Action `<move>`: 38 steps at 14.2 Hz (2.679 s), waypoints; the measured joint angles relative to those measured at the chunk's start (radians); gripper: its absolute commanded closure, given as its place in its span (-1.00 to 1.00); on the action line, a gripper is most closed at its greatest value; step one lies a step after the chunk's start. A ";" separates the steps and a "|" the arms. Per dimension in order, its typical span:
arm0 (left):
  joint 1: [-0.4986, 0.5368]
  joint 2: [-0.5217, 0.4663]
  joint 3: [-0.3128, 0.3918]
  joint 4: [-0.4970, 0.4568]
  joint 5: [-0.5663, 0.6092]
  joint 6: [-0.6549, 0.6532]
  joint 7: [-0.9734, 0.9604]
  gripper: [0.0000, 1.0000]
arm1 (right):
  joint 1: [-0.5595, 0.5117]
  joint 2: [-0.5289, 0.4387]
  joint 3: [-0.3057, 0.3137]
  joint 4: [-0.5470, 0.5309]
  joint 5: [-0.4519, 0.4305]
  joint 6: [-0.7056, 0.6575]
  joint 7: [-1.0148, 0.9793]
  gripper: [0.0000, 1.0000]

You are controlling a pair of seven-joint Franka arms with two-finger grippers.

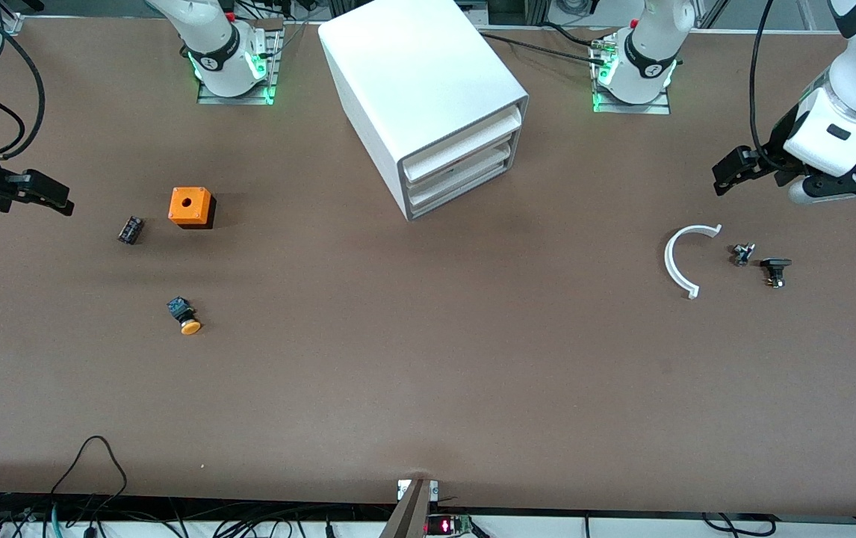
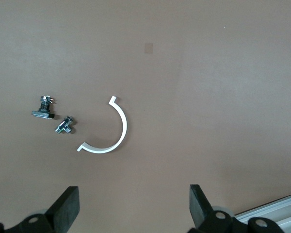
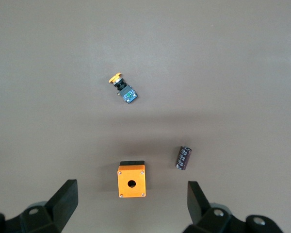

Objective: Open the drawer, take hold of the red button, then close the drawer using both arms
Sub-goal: 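Reach the left gripper to the white cabinet's top drawer handle, then pull the drawer open with the left gripper while the right gripper approaches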

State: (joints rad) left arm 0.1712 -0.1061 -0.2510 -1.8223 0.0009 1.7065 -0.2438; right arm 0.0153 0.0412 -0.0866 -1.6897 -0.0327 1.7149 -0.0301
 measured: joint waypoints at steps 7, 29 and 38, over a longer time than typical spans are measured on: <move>-0.001 0.008 -0.002 0.015 0.000 -0.012 0.004 -1.00 | 0.000 0.000 0.000 0.000 0.000 0.000 0.000 -1.00; -0.166 0.563 -0.201 -0.244 -0.864 0.146 0.438 -1.00 | 0.005 0.004 0.010 0.000 0.022 0.000 0.000 -1.00; -0.166 0.563 -0.269 -0.320 -0.864 0.243 0.515 -0.64 | 0.092 0.046 0.020 0.007 0.103 0.028 0.000 -1.00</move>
State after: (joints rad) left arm 0.0051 0.4567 -0.5203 -2.1422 -0.8629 1.9494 0.2712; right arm 0.1070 0.0873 -0.0666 -1.6823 0.0702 1.7426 -0.0300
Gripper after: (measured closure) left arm 0.044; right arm 0.000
